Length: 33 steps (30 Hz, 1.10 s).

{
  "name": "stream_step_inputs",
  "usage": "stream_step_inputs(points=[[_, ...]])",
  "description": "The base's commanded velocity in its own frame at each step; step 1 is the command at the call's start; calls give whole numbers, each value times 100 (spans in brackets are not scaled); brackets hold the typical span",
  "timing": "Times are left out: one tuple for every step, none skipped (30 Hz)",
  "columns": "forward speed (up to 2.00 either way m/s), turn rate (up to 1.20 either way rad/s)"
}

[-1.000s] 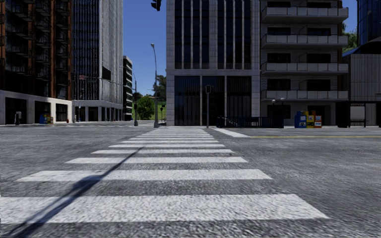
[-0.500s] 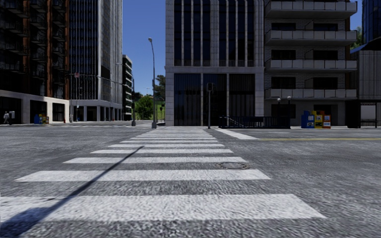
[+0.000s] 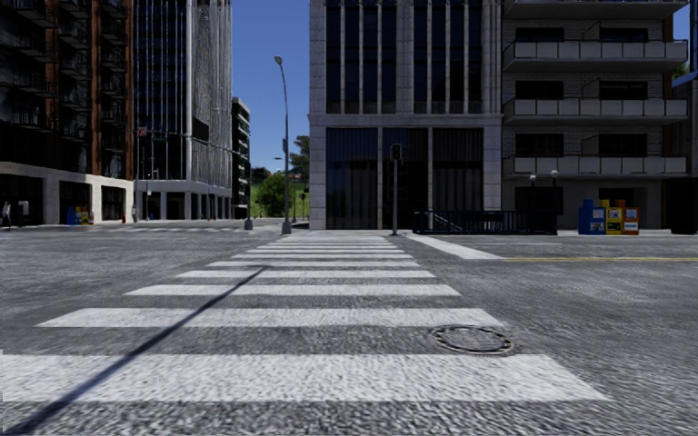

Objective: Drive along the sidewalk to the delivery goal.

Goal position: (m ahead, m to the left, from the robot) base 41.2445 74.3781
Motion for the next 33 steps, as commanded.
stream_step_inputs(points=[[200, 18], [200, 9], [200, 0], [200, 0], [200, 0], [200, 0], [200, 0], [200, 0], [200, 0], [200, 0], [200, 0], [200, 0], [200, 0], [200, 0], [200, 0], [200, 0], [200, 0], [200, 0], [200, 0], [200, 0], [200, 0], [200, 0], [200, 0], [200, 0], [200, 0], [200, 0], [200, 0], [200, 0], [200, 0], [200, 0], [200, 0], [200, 0], [200, 0]])
